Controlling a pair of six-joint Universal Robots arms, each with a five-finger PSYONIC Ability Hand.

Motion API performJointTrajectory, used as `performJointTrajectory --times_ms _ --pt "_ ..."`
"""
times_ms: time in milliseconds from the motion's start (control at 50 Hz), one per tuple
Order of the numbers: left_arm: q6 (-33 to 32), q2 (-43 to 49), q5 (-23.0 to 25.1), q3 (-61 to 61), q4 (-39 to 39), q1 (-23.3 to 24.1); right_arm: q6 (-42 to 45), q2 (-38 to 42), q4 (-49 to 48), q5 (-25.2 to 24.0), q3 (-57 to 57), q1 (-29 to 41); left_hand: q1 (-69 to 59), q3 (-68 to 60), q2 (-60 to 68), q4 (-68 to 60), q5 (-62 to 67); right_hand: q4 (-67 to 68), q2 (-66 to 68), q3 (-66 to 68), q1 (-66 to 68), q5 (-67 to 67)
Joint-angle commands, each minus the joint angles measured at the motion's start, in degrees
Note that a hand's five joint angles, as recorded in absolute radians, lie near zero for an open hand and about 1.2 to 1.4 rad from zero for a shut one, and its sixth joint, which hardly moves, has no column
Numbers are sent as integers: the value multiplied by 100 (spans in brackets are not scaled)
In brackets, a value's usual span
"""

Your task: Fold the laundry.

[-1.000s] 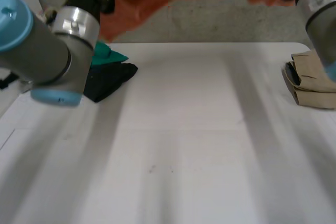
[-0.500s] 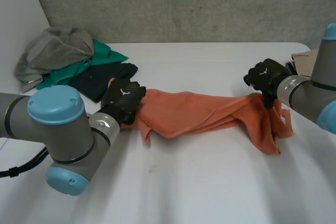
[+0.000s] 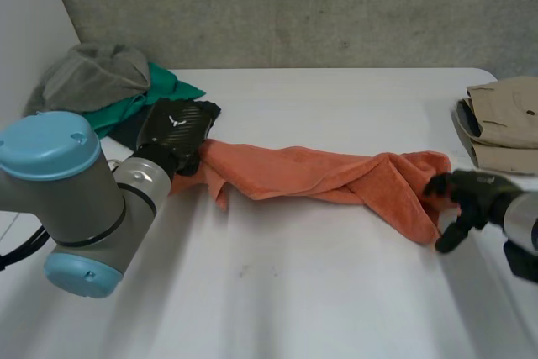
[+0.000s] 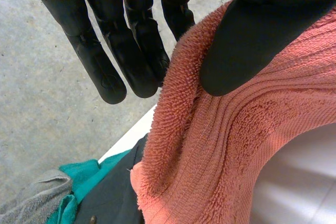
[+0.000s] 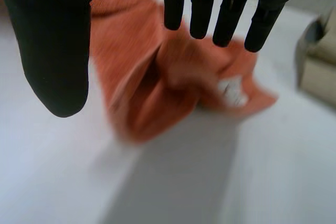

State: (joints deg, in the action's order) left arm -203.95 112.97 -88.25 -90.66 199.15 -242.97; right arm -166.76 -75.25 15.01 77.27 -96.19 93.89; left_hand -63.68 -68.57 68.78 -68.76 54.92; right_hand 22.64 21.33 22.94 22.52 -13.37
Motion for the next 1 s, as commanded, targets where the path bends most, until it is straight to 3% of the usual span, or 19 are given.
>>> performJointTrajectory --times_ms 20,180,340,480,500,560,640,720,820,860,900,1000 --pt "4 15 1 -57 -43 13 39 63 -929 -11 -796 33 -1632 -1143 1122 -1124 1508 662 793 632 674 -589" --pt "13 -3 1 -66 -43 5 -102 133 -1387 42 -814 68 -1632 -1143 1122 -1124 1508 695 827 665 708 -623" --pt "4 -29 1 -75 -43 5 -137 713 -1704 121 -551 129 -1632 -1143 1122 -1124 1508 1149 1280 1119 1161 -1076" --pt "13 -82 -8 -75 -113 5 -190 1100 -1660 183 -234 446 -1632 -1143 1122 -1124 1508 2492 2623 2462 2504 -2420" --pt "22 -117 -8 -75 -148 5 -216 1109 -1651 209 -181 446 -1632 -1143 1122 -1124 1508 3711 3842 3681 3723 -3638" --pt "65 -248 -8 -75 -324 5 -330 1039 -1616 297 -93 419 -1632 -1143 1122 -1124 1508 5730 5862 5700 5743 -5658" --pt "180 -529 -8 -75 -649 -4 -278 838 -1423 385 144 384 -1632 -1143 1122 -1124 1508 5736 5867 5706 5748 -5663" --pt "206 -942 1 -84 -1062 -66 607 -190 -914 341 478 253 -1632 -1143 1122 -1124 1508 5736 5867 5706 5748 -5663" --pt "127 -1461 27 -101 -1800 -294 3660 -1060 271 402 619 -370 -1632 -1143 1122 -1124 1508 5736 5867 5706 5748 -5663" --pt "110 -1620 44 -75 -2292 -382 4360 -1167 501 429 619 -459 -1632 -1143 1122 -1124 1508 5736 5867 5706 5748 -5663" --pt "101 -1681 53 -66 -2652 -443 4913 -1211 695 481 628 -468 -1632 -1143 1122 -1124 1508 5736 5867 5706 5748 -5663" --pt "-285 -1594 141 -75 -3357 -567 4925 -1176 687 438 759 -460 -1632 -1143 1122 -1124 1508 5736 5867 5706 5748 -5663"
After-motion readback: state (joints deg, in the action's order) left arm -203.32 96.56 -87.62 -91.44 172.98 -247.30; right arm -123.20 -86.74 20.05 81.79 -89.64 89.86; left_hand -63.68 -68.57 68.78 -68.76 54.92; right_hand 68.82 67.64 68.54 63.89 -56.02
